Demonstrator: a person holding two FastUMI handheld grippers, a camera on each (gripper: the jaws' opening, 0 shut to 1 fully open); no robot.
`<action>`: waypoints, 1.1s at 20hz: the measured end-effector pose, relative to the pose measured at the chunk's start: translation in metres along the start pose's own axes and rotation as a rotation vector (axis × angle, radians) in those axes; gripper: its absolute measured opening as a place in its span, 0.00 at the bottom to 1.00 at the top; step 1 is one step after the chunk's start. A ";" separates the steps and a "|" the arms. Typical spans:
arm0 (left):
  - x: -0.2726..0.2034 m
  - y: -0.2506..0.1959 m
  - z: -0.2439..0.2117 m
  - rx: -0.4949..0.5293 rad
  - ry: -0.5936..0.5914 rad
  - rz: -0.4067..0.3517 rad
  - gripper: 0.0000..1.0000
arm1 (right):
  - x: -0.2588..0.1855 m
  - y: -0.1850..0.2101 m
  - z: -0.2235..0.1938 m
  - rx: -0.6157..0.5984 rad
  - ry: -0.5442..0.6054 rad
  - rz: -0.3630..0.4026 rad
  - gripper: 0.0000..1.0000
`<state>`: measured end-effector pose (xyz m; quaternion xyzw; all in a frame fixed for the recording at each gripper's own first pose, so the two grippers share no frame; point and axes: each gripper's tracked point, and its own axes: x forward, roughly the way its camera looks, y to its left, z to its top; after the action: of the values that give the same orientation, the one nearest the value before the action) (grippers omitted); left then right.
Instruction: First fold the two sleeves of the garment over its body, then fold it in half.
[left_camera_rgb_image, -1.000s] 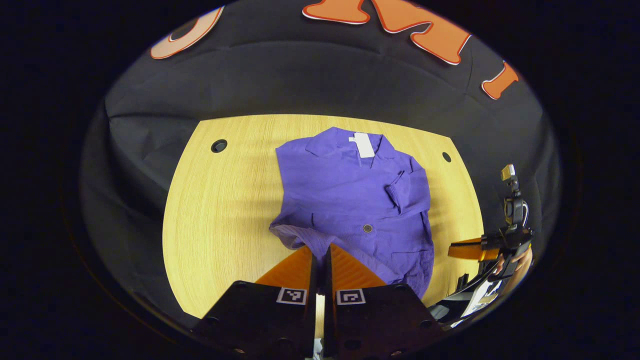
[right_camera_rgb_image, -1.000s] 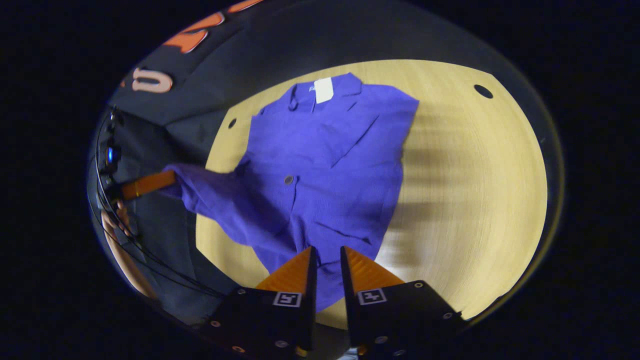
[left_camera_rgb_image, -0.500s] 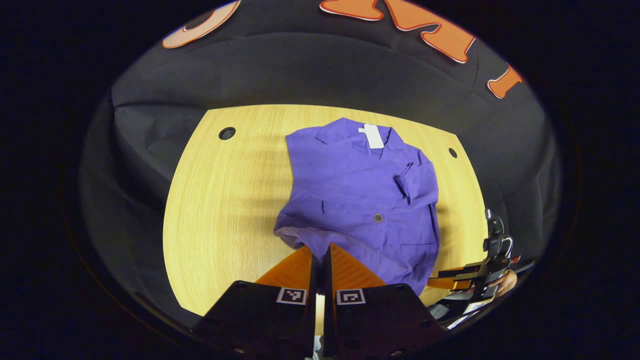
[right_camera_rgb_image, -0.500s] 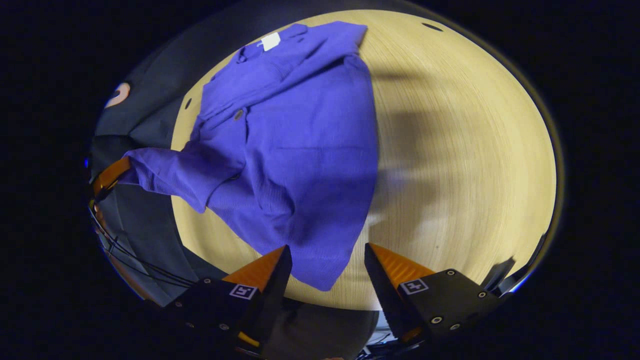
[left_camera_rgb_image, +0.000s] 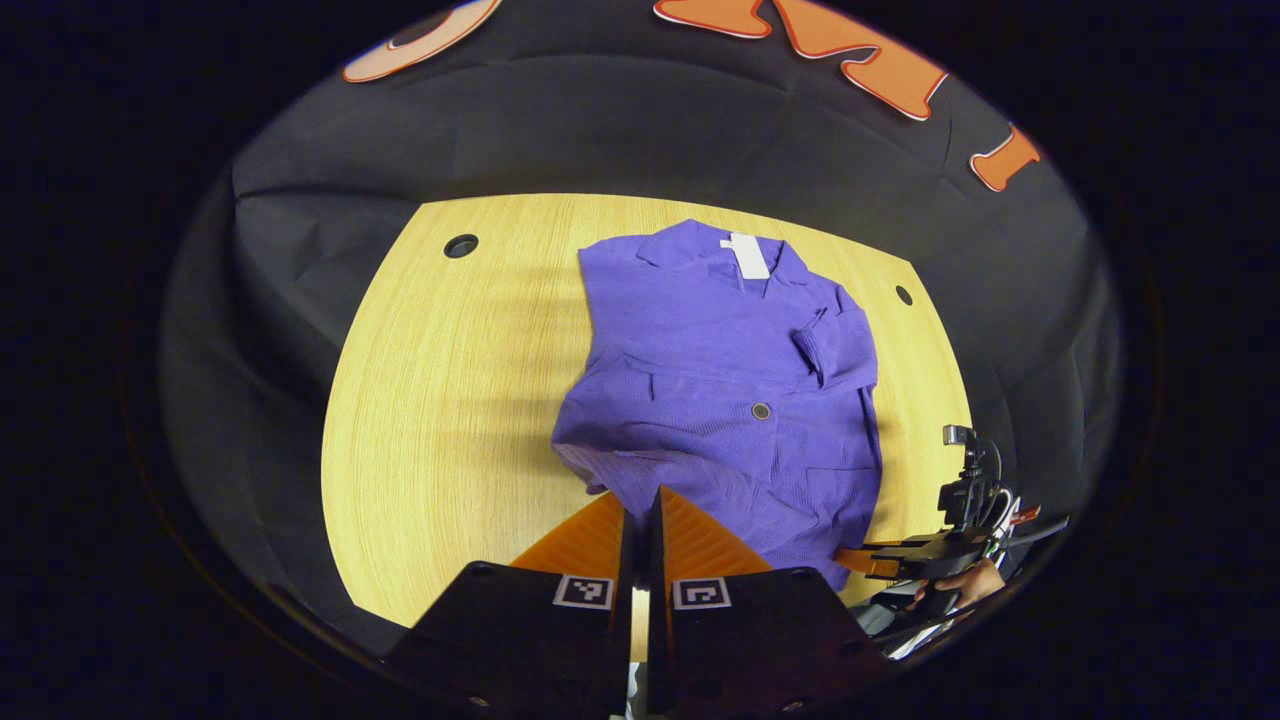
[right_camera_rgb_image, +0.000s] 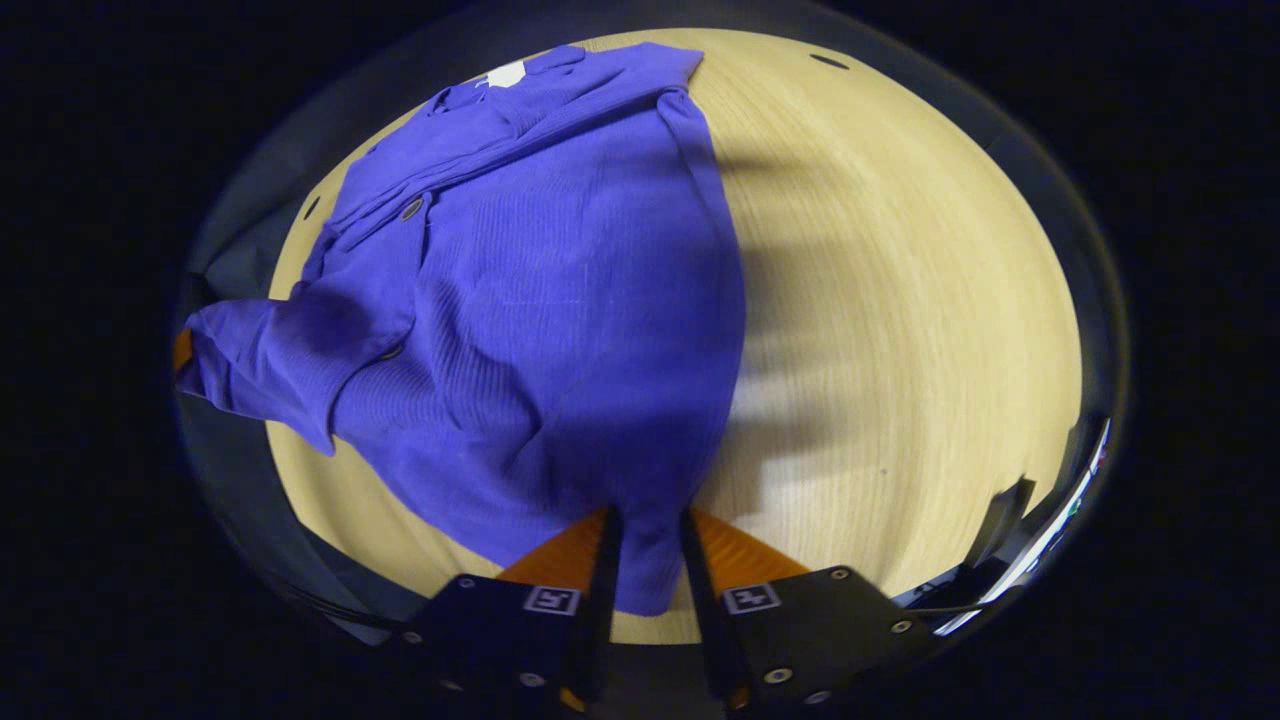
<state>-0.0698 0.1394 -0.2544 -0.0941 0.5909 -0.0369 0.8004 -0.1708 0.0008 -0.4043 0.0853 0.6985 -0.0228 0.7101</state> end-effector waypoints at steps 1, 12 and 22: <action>0.000 0.000 -0.001 -0.005 0.000 -0.003 0.07 | -0.001 0.000 0.003 0.005 -0.026 0.006 0.37; -0.001 0.007 -0.004 -0.040 -0.006 -0.019 0.07 | -0.051 0.033 0.049 0.199 -0.065 0.337 0.02; -0.016 -0.011 0.047 0.009 -0.067 -0.019 0.08 | -0.133 0.032 0.147 0.187 -0.246 0.427 0.02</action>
<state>-0.0296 0.1365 -0.2236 -0.0971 0.5627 -0.0439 0.8198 -0.0238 -0.0019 -0.2680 0.2925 0.5682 0.0527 0.7674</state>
